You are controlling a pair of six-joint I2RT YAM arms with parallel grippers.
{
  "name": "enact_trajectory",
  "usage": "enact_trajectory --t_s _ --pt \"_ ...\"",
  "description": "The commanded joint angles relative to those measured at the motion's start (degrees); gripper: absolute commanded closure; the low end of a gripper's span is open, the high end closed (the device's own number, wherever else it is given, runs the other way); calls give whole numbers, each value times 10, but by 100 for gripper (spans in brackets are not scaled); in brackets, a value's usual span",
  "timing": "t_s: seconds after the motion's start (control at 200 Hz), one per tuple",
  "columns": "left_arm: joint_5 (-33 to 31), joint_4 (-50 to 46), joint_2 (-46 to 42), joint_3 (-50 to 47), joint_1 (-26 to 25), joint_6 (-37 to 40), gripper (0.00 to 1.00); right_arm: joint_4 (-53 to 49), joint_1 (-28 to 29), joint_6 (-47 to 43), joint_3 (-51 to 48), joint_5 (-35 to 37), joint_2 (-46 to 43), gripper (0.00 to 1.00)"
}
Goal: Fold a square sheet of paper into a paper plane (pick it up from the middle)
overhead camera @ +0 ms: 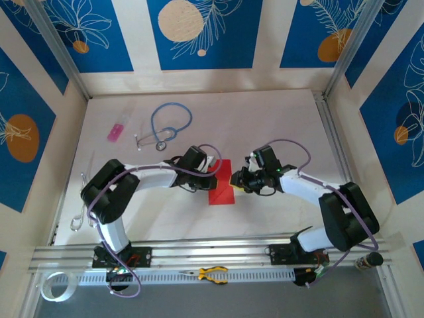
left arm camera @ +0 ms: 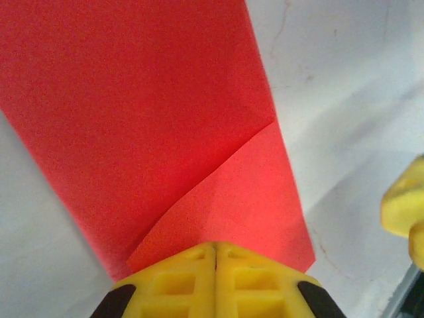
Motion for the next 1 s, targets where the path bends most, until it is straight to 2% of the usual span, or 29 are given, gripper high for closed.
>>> enact_trajectory --t_s 0.0,0.35,0.605,0.735,0.995 --pt "-12 -23 8 8 3 23 100 -42 18 30 -13 4 -9 70" --pt "-4 20 22 -35 2 -5 100 -60 55 45 5 40 23 67" --pt "-1 30 24 -42 -1 -13 100 -85 83 43 39 94 60 68" --pt "-1 33 24 -41 0 -15 100 -105 97 58 44 147 70 68" --pt "2 35 29 -36 -1 -16 100 -44 113 78 18 150 77 66"
